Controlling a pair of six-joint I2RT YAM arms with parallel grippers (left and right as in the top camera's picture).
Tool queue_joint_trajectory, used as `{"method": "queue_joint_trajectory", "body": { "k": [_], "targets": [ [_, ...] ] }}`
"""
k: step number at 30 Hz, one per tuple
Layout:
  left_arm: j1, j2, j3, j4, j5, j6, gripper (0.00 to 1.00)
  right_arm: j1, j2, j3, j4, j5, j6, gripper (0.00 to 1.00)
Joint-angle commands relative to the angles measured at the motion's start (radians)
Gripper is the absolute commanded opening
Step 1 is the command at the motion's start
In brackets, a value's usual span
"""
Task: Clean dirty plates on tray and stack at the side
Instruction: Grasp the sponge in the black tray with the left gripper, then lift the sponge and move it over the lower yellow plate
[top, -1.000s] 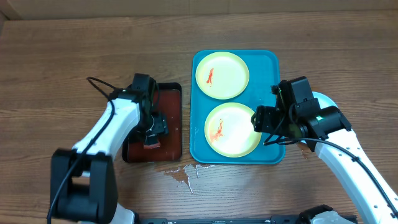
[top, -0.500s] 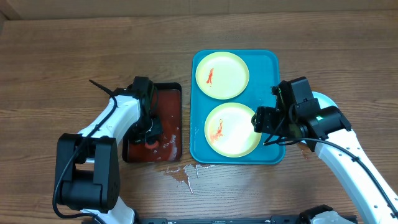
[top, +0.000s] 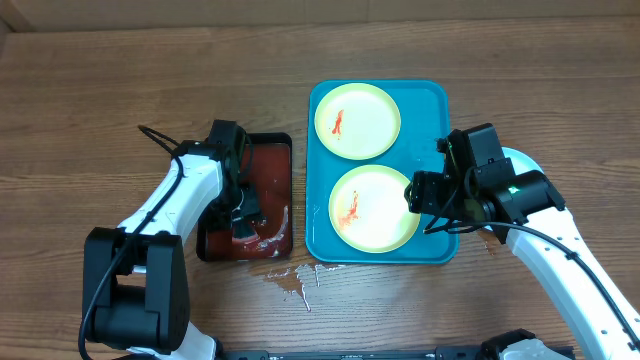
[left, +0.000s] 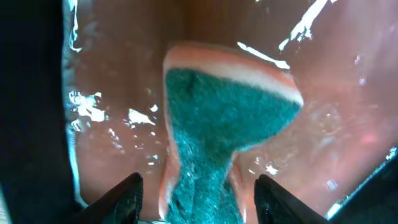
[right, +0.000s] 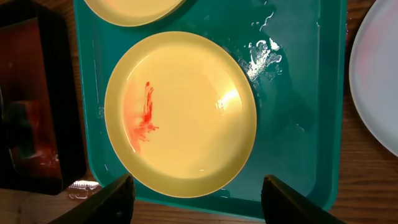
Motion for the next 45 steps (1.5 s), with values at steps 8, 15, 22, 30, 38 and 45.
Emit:
{"method": "queue_joint_trajectory", "body": {
  "k": [8, 15, 22, 30, 38, 45],
  "targets": [
    [0.004, -0.017, -0.113, 0.148, -0.014, 0.019, 0.08, 0.003, -0.002, 0.011, -0.002, -0.004, 0.002, 0.65],
    [0.005, -0.040, -0.030, 0.031, -0.008, 0.026, 0.04, 0.000, 0.029, 0.010, -0.039, 0.184, 0.171, 0.61],
    [0.004, -0.132, 0.196, -0.140, -0.008, 0.078, 0.04, 0.000, 0.124, 0.006, -0.004, 0.114, 0.037, 0.57],
    [-0.007, -0.188, 0.393, -0.282, -0.006, 0.110, 0.04, 0.000, 0.296, 0.004, 0.098, 0.066, -0.034, 0.58],
    [-0.016, -0.187, 0.407, -0.319, -0.006, 0.144, 0.04, -0.001, 0.447, 0.004, 0.147, 0.144, -0.060, 0.53],
    [-0.017, -0.187, 0.407, -0.299, 0.046, 0.150, 0.04, 0.000, 0.501, -0.030, 0.206, 0.024, -0.134, 0.22]
  ]
}}
